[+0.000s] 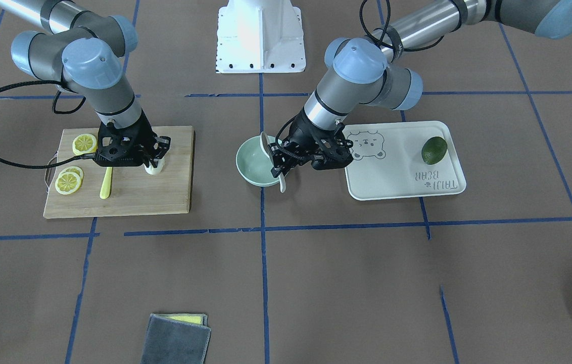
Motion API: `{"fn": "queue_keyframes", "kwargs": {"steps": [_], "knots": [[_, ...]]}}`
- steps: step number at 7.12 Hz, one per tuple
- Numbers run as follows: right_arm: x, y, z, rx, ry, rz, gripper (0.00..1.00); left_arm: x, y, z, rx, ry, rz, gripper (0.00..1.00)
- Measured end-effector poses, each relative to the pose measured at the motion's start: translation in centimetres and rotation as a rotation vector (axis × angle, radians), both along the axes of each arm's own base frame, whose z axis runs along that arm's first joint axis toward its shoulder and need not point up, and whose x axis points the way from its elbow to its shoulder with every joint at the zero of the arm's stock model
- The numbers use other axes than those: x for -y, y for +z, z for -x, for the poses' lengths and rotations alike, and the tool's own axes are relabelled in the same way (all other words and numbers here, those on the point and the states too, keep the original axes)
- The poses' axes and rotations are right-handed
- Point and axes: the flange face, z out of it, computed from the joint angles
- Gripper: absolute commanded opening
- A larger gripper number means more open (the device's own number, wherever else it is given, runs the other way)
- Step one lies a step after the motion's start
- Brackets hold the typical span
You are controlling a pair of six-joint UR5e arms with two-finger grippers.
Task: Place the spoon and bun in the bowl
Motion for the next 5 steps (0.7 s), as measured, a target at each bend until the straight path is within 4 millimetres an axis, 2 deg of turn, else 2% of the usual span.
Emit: {"fn": "queue_keyframes", "kwargs": {"steps": [1, 2, 5], "knots": [[0.5, -0.5, -0.7, 0.013, 0.007, 0.003, 0.00, 0.1, -0.6, -0.8, -0.010, -0.019, 0.007, 0.76], [1.0, -0.9, -1.2, 0.022, 0.014, 0.003, 0.00, 0.2, -0.8, -1.0, -0.014, -0.028, 0.008, 1.00], [1.3, -1.7, -1.7, 0.035, 0.020, -0.003, 0.00, 1.0, -0.1, 0.0, -0.001, -0.035, -0.016, 1.00]]}}
